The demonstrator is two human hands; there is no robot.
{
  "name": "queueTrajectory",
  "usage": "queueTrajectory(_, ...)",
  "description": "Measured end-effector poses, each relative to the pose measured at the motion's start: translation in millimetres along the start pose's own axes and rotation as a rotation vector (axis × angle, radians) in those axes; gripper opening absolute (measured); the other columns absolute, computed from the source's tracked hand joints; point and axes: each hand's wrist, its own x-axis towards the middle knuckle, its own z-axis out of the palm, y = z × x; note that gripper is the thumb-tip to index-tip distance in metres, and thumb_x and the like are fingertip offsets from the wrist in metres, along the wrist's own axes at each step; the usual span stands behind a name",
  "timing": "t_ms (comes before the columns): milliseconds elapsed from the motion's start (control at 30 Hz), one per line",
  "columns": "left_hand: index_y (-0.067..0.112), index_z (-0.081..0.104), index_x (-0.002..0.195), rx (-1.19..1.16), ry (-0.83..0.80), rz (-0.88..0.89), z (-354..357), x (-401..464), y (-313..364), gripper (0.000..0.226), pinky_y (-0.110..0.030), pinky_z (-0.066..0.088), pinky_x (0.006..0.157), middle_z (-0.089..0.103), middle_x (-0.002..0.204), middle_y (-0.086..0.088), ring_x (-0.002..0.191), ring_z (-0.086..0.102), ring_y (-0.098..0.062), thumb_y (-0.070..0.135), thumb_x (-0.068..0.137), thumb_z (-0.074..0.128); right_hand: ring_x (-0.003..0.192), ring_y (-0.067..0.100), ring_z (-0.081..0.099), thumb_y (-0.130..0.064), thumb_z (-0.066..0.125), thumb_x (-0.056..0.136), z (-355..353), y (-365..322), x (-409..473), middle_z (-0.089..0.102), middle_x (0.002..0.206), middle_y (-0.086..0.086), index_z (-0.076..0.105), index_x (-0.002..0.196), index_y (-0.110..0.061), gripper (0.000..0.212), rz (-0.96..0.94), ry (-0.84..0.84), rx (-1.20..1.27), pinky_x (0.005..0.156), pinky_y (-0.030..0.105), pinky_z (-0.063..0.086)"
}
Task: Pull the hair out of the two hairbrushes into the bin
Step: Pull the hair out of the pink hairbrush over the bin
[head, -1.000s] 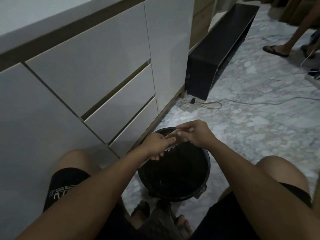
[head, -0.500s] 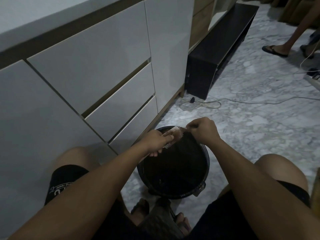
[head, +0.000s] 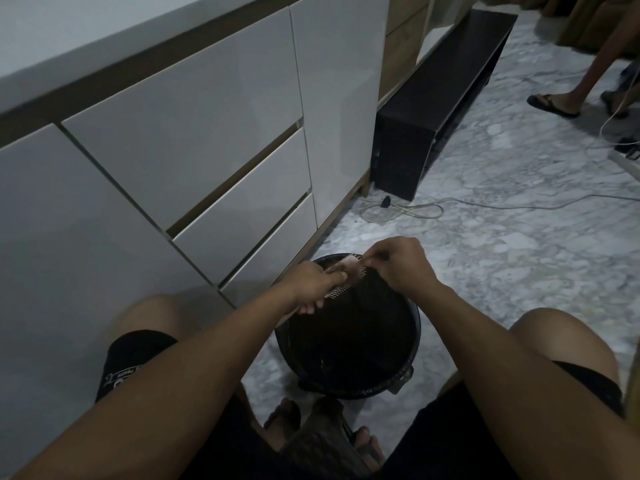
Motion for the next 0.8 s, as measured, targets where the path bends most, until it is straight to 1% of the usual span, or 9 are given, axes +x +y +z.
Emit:
queueTrajectory(167, 0.009, 0.057, 0.064, -0.012, 0.027, -0.009, -3.9, -0.5, -8.4, 0.048, -0.022, 0.038, 0.041, 0.058, 0.055, -0.008, 0.036, 0.049, -0.018, 0.048, 0.091, 0.057, 0.084, 0.019, 0.069, -0.004, 0.071, 0.079, -8.1, 12.4, 6.7, 0.077, 0.085, 0.004, 0.079, 0.086, -0.014, 0.015, 0.119, 0.092, -0.026, 0.081, 0.029, 0.054)
queueTrajectory(233, 0.009, 0.057, 0.064, -0.017, 0.025, -0.01, -4.4, -1.4, -9.2, 0.048, -0.021, 0.038, 0.04, 0.058, 0.053, -0.007, 0.034, 0.049, -0.017, 0.047, 0.092, 0.057, 0.085, 0.019, 0.069, -0.004, 0.07, 0.078, -7.4, 13.9, 6.4, 0.076, 0.086, 0.004, 0.078, 0.086, -0.015, 0.016, 0.124, 0.078, -0.026, 0.082, 0.031, 0.055)
queueTrajectory(300, 0.009, 0.057, 0.064, -0.018, 0.024, -0.004, -4.1, -2.3, -7.6, 0.048, -0.021, 0.038, 0.039, 0.058, 0.051, -0.005, 0.032, 0.048, -0.015, 0.047, 0.092, 0.056, 0.089, 0.018, 0.068, -0.007, 0.071, 0.078, -5.1, 11.4, 3.7, 0.075, 0.094, 0.003, 0.077, 0.094, -0.016, 0.02, 0.089, -0.006, -0.012, 0.084, 0.03, 0.054)
queueTrajectory(433, 0.008, 0.059, 0.069, -0.039, 0.023, -0.004, -2.8, -4.0, -1.9, 0.046, -0.022, 0.039, 0.041, 0.059, 0.054, -0.006, 0.035, 0.049, -0.016, 0.048, 0.092, 0.055, 0.104, 0.018, 0.064, -0.013, 0.079, 0.072, 1.9, 1.1, -4.8, 0.066, 0.12, 0.006, 0.062, 0.125, -0.019, 0.056, -0.012, -0.224, 0.056, 0.091, 0.025, 0.049)
queueTrajectory(533, 0.007, 0.061, 0.069, -0.071, 0.023, -0.016, -2.9, -5.3, 2.9, 0.048, -0.024, 0.04, 0.045, 0.059, 0.053, -0.006, 0.035, 0.049, -0.017, 0.048, 0.092, 0.053, 0.108, 0.018, 0.06, -0.017, 0.08, 0.068, 4.8, -4.4, -7.3, 0.062, 0.121, 0.005, 0.059, 0.128, -0.024, 0.064, -0.089, -0.276, 0.037, 0.093, 0.027, 0.048)
queueTrajectory(600, 0.006, 0.062, 0.069, -0.11, 0.03, -0.035, -3.3, -6.2, 4.2, 0.052, -0.025, 0.04, 0.045, 0.059, 0.051, -0.006, 0.035, 0.049, -0.018, 0.051, 0.092, 0.05, 0.102, 0.017, 0.061, -0.018, 0.08, 0.07, 4.2, -5.6, -6.9, 0.064, 0.113, 0.004, 0.065, 0.122, -0.025, 0.055, -0.122, -0.25, 0.033, 0.089, 0.028, 0.05)
queueTrajectory(667, 0.005, 0.063, 0.066, -0.144, 0.037, -0.051, -3.3, -7.2, 4.3, 0.06, -0.024, 0.04, 0.044, 0.059, 0.049, -0.006, 0.035, 0.05, -0.019, 0.056, 0.092, 0.045, 0.093, 0.014, 0.064, -0.02, 0.077, 0.076, 3.5, -5.2, -6.8, 0.068, 0.102, 0.0, 0.072, 0.11, -0.024, 0.034, -0.165, -0.184, 0.021, 0.081, 0.024, 0.051)
queueTrajectory(733, 0.006, 0.061, 0.06, -0.141, 0.05, -0.056, -2.9, -7.9, 3.8, 0.065, -0.024, 0.04, 0.043, 0.056, 0.041, -0.003, 0.032, 0.048, -0.017, 0.058, 0.094, 0.043, 0.087, 0.015, 0.066, -0.018, 0.072, 0.083, 3.7, -4.5, -5.8, 0.072, 0.095, 0.0, 0.077, 0.101, -0.023, 0.02, -0.2, -0.103, -0.005, 0.079, 0.03, 0.054)
queueTrajectory(800, 0.006, 0.057, 0.055, -0.128, 0.064, -0.048, -3.1, -8.0, 2.8, 0.064, -0.023, 0.039, 0.043, 0.052, 0.035, -0.001, 0.028, 0.046, -0.015, 0.054, 0.096, 0.043, 0.087, 0.018, 0.068, -0.017, 0.068, 0.086, 2.1, -3.8, -4.5, 0.076, 0.094, 0.003, 0.078, 0.098, -0.018, 0.015, -0.154, -0.05, 0.001, 0.083, 0.037, 0.055)
